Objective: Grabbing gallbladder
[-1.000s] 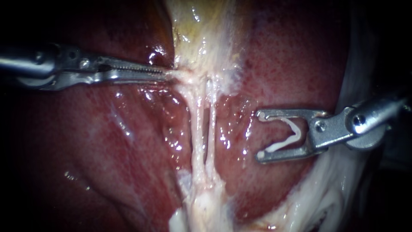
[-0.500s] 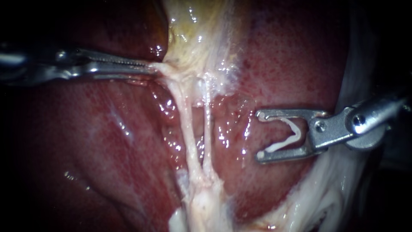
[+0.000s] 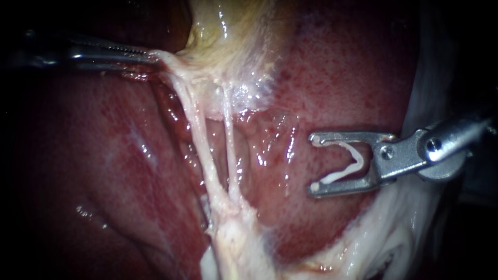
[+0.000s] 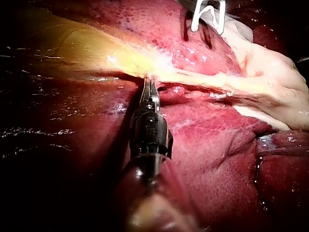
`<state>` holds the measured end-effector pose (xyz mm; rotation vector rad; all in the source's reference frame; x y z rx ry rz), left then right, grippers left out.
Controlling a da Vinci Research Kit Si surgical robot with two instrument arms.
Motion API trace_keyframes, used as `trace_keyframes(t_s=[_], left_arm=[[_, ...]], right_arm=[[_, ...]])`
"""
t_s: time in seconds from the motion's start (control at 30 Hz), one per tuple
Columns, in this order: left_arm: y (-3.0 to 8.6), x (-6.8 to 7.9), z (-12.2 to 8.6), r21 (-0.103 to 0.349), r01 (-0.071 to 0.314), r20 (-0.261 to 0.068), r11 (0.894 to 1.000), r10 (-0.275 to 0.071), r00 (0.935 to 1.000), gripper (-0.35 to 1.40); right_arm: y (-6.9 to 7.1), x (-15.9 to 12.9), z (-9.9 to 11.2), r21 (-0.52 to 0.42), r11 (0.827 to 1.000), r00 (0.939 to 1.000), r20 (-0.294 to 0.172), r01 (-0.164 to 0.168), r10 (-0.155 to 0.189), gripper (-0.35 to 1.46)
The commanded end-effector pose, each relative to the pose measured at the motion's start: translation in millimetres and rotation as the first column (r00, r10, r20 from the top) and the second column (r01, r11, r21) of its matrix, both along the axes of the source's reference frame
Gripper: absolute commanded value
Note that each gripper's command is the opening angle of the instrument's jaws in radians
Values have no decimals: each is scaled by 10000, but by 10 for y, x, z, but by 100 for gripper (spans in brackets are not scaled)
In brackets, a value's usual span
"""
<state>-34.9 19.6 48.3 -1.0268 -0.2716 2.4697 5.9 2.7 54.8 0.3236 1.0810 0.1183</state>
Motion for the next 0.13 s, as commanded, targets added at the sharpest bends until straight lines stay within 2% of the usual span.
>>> trace_keyframes(t_s=[0.03, 0.13], left_arm=[[0, -1, 1, -7, 3, -1, 10000, -3, 10000, -35], [-1, -1, 1, -9, 5, -3, 10000, -5, 10000, -35]], right_arm=[[0, 0, 0, 0, 10000, 10000, 0, -1, 1, 48], [0, 0, 0, 0, 10000, 10000, 0, 0, 0, 48]])
